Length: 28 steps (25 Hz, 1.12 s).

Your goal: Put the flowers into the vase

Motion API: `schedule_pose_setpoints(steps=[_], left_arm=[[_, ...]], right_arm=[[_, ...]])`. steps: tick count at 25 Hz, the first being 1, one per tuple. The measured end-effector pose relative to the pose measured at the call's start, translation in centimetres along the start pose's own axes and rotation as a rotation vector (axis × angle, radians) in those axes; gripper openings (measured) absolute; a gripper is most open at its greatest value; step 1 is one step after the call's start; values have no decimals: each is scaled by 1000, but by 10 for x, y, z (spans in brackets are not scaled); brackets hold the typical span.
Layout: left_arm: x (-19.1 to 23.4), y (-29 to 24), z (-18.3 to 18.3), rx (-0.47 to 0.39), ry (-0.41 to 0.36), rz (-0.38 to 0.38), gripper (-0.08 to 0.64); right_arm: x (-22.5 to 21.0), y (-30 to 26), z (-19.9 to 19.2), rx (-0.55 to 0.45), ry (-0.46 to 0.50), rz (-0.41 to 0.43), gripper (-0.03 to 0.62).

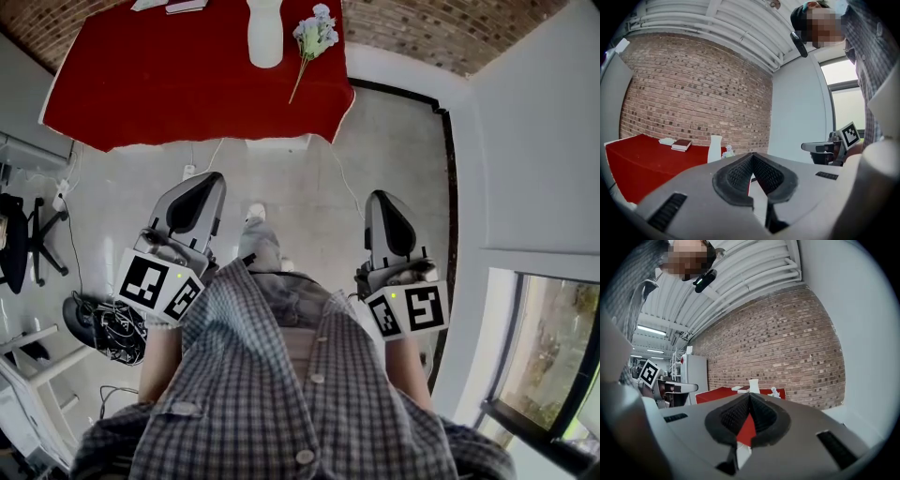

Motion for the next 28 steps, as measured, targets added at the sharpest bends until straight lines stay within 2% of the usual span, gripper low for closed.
schedule_pose_setpoints(steps=[8,18,28], left_arm=[[26,-43,0,14,10,-61,6],[75,-89,12,11,11,-107,6],[143,-113,24,-9,3,-91,6]], right_arm=[[-11,-33,3,16,46,-34,6],[-15,-93,10,12,55,-70,6],[-4,-174,10,6,79,-42,6]])
Point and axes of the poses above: the fingertips, and each gripper's own axes: y backward along the fingers, x to its left, z out of its top, the point moved 8 cm from there along y, backward along the fingers, and after that the axes turned 9 degrees about -x, right-handed, at the moved point
